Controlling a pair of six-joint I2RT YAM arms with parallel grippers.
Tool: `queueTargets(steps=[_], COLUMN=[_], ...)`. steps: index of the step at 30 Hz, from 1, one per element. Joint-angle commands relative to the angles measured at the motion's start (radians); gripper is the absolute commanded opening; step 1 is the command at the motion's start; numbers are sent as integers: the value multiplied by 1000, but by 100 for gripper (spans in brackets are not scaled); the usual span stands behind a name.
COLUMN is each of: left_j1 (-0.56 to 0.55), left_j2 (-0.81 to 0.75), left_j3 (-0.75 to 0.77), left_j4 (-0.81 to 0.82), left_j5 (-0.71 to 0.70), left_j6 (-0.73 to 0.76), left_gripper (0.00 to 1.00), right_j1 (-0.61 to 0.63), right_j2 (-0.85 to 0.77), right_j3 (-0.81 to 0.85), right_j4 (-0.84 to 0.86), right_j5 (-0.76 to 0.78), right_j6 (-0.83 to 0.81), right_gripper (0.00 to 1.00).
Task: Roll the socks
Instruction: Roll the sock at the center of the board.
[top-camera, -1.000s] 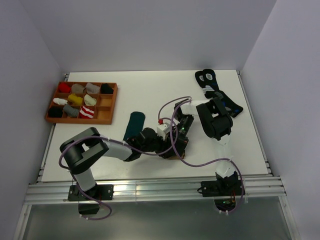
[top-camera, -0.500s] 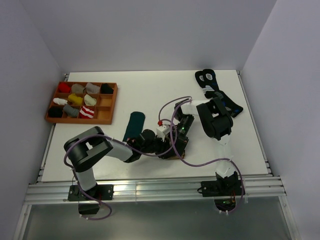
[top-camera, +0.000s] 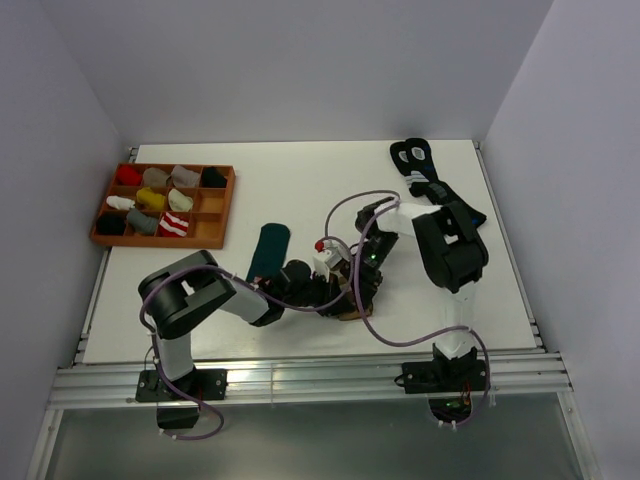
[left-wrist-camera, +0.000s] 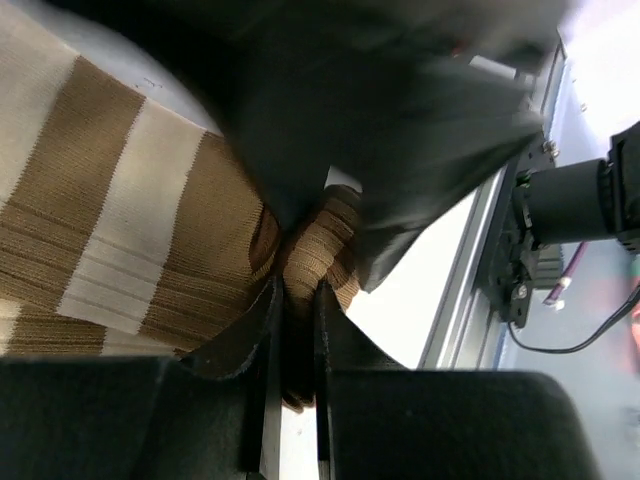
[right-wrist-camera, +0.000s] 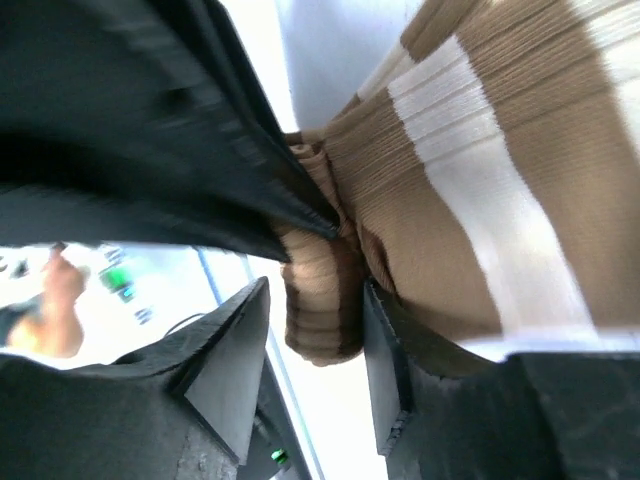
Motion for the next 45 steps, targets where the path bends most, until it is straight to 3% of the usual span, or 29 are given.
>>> queueTargets(steps=[1,9,15,23,31,36,45], left_j1=[-18,-18,-5,57,150,179,185], left_j2=[57,44,46,48,80,129,166], left_j3=[-42,-92,-45,32,86,104,135], left_j4=[-65,-44,-124,-276,-442,-460,-466], left_j5=[30,39,105,209,294,318,344], left_j6=[-66,-181,-270,-340,-323,-315,-311], left_gripper=[0,0,0,0,0,0,0], right_j1=[-25,-134,-149,-137,27,199,308], right_j2=[-159,-427,-636,-897,-957,-1001,-992], right_j3=[-41,-161,-348,-563,-646,-716,-735], right_j4=[141,303,455,544,615,735,814], right_j5=[-9,14,112,98,181,275,336], right_j6=[35,79,13,-145,-114,-51,-10], right_gripper=[50,52,54,57,60,62,64])
